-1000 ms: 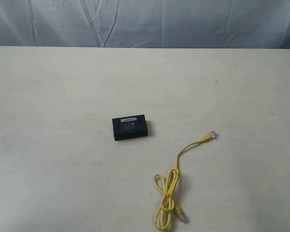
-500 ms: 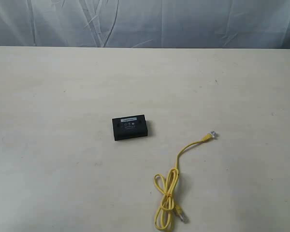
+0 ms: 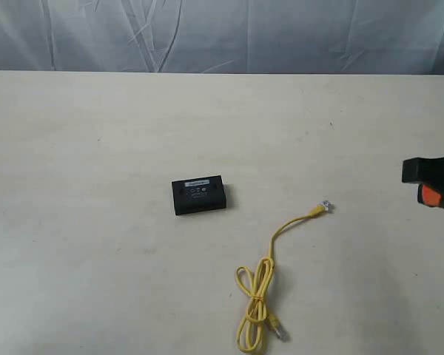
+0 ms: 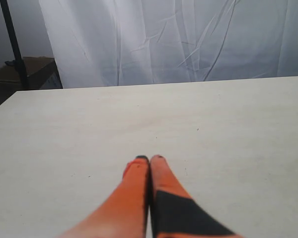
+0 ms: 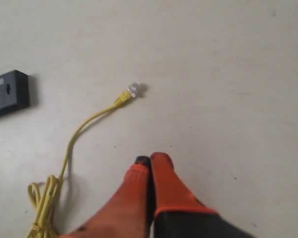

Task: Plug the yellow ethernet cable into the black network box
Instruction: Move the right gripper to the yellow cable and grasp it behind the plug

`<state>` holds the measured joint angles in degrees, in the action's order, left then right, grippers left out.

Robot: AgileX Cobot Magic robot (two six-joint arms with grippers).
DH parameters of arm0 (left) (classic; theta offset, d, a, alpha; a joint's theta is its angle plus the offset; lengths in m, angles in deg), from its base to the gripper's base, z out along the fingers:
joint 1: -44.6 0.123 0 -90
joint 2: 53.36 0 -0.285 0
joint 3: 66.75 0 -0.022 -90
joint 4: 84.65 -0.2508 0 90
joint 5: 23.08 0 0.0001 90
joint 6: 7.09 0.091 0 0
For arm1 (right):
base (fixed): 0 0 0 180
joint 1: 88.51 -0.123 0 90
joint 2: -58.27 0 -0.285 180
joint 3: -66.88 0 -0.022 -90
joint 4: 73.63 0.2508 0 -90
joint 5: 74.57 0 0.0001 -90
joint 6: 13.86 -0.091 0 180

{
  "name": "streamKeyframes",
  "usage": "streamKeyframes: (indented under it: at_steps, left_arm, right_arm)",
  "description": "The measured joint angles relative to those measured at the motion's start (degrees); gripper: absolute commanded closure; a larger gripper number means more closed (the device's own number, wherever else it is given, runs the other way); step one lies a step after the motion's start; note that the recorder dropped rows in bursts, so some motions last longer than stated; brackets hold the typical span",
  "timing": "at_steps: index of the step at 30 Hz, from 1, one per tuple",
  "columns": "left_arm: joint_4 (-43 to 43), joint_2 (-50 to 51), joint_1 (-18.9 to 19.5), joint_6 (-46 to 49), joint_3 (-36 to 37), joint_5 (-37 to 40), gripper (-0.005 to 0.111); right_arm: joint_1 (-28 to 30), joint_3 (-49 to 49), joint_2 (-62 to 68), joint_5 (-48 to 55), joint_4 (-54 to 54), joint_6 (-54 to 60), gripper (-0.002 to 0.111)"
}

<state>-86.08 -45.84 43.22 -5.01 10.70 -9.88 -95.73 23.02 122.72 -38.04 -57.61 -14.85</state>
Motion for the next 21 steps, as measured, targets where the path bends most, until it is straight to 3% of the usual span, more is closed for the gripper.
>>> streamKeyframes:
  at_steps: [6, 13, 21]
  left_arm:
    - [0.0, 0.0, 0.0, 0.0, 0.0, 0.0, 0.107]
    - [0.0, 0.0, 0.0, 0.0, 0.0, 0.0, 0.107]
    - [0.0, 0.0, 0.0, 0.0, 0.0, 0.0, 0.107]
  right_arm:
    - [-3.2, 2.9, 9.3, 0.0, 1.8, 1.9, 0.108]
    - [-19.1, 4.9, 19.8, -6.3, 2.4, -0.1, 0.108]
    - [-30.7, 11.2, 32.5, -8.0, 1.4, -5.7, 0.108]
